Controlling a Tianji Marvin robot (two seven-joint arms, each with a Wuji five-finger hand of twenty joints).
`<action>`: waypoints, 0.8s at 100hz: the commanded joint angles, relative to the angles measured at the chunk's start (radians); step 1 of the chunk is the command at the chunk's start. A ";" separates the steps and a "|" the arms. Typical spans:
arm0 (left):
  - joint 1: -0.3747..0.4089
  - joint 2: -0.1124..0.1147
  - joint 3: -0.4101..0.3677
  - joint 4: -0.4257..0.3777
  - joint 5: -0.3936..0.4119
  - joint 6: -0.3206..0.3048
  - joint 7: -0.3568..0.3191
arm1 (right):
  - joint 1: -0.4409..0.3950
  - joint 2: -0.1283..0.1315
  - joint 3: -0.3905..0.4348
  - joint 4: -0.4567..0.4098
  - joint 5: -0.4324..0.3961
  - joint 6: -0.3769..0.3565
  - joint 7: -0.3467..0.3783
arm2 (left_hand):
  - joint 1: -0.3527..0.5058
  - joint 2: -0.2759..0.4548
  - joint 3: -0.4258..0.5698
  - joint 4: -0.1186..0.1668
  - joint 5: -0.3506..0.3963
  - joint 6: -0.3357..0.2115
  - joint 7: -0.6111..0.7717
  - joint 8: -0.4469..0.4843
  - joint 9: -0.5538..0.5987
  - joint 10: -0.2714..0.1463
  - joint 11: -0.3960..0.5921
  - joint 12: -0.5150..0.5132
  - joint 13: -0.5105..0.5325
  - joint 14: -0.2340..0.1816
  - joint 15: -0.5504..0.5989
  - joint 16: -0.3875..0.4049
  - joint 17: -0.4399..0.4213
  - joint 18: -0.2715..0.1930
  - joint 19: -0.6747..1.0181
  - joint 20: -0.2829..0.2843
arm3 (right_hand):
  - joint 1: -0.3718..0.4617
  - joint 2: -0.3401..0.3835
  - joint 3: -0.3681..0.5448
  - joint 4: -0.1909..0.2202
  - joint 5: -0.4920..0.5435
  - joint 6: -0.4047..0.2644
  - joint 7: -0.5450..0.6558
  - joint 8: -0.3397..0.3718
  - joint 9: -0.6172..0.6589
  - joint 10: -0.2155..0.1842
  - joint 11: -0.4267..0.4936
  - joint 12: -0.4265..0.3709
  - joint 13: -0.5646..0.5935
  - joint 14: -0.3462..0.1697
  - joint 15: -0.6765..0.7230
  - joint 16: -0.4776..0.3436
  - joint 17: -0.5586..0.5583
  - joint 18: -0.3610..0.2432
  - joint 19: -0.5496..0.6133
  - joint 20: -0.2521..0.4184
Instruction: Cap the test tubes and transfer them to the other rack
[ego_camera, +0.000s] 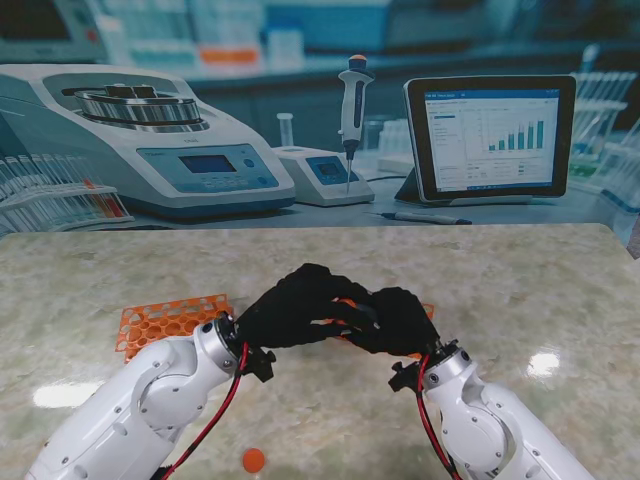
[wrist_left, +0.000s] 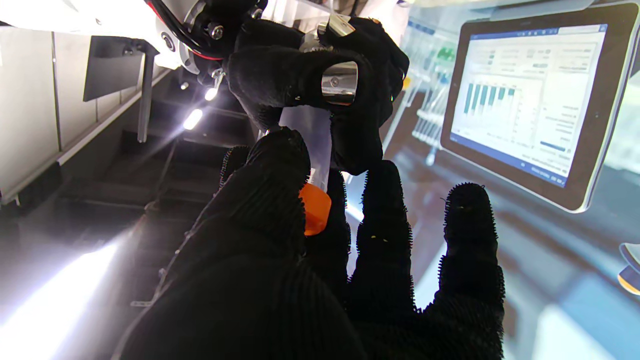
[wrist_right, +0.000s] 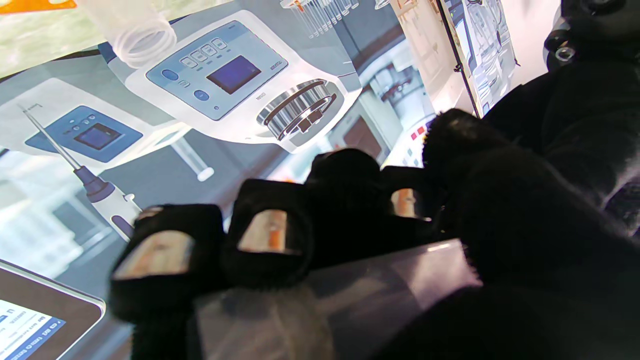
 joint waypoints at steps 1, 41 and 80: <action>-0.002 -0.001 0.003 -0.001 -0.007 0.012 -0.008 | -0.015 -0.005 -0.015 -0.030 -0.009 -0.017 0.006 | 0.097 0.067 0.032 0.029 0.063 0.157 -0.034 -0.016 0.030 -0.008 0.009 0.017 0.082 -0.021 0.074 0.063 0.015 -0.029 0.077 0.059 | 0.019 0.018 0.013 -0.019 0.011 -0.069 0.039 0.027 0.014 -0.006 -0.001 0.015 0.034 -0.057 0.023 0.026 0.022 -0.011 0.051 0.004; -0.001 -0.002 0.006 -0.003 -0.018 0.028 -0.012 | -0.033 -0.001 -0.019 -0.054 -0.026 -0.035 0.009 | 0.096 0.058 0.025 0.039 -0.018 0.148 0.219 0.245 0.097 0.000 0.021 0.299 0.127 -0.024 0.143 0.134 0.067 -0.035 0.247 0.133 | 0.018 0.016 0.013 -0.020 0.010 -0.073 0.035 0.026 0.014 -0.006 -0.004 0.013 0.034 -0.054 0.020 0.024 0.021 -0.010 0.048 0.002; -0.004 0.004 0.006 -0.007 -0.008 0.042 -0.032 | -0.042 0.002 -0.019 -0.067 -0.033 -0.055 0.017 | 0.123 0.053 0.028 0.065 -0.070 0.145 0.309 0.315 0.214 0.008 -0.034 0.550 0.194 -0.056 0.360 0.179 0.194 -0.063 0.436 0.190 | 0.017 0.014 0.012 -0.022 0.010 -0.073 0.035 0.026 0.012 -0.007 -0.006 0.012 0.034 -0.051 0.014 0.022 0.020 -0.007 0.043 0.000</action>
